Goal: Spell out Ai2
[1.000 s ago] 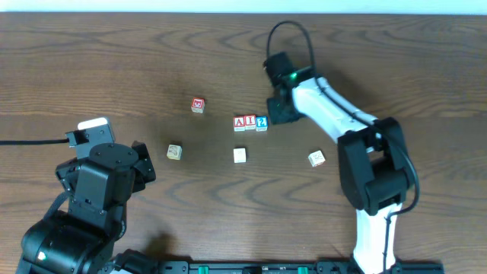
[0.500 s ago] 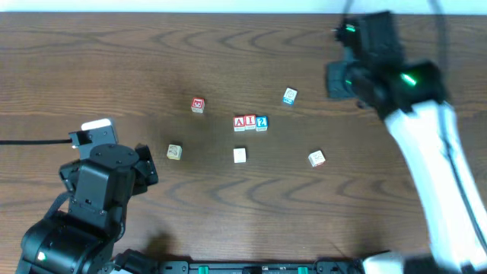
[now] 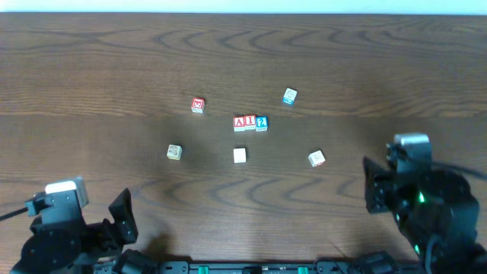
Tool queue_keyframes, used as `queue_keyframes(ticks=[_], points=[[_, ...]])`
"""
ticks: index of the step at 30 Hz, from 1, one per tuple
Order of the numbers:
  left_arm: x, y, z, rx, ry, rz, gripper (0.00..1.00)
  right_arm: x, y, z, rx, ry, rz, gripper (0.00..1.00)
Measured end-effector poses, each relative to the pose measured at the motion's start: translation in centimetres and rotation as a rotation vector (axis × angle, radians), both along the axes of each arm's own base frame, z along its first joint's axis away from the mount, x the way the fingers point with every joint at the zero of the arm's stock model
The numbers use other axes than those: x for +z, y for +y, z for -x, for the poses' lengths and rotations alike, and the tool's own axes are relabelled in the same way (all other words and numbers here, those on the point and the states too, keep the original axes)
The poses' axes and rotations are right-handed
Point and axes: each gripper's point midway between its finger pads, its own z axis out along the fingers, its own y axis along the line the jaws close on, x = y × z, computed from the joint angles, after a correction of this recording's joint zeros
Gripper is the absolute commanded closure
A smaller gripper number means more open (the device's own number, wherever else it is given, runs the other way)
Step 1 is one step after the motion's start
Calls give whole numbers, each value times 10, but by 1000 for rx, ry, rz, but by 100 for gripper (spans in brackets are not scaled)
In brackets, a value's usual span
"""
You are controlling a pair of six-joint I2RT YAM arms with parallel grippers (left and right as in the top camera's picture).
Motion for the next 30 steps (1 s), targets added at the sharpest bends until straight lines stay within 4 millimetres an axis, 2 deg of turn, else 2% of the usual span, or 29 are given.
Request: queue_keyframes(ticks=[3, 7, 13, 26, 30], points=[[-4, 1, 4, -3, 18, -6, 5, 4, -2, 9, 0, -32, -9, 0], [-13, 4, 11, -6, 67, -24, 5, -8, -5, 19, 1, 22, 5, 1], [-18, 5, 15, -6, 89, -33, 5, -20, -8, 29, 1, 86, 23, 1], [-17, 6, 15, 4, 85, -31, 5, -23, -8, 31, 1, 99, 26, 1], [-5, 14, 14, 76, -10, 4, 5, -23, -8, 31, 1, 99, 26, 1]])
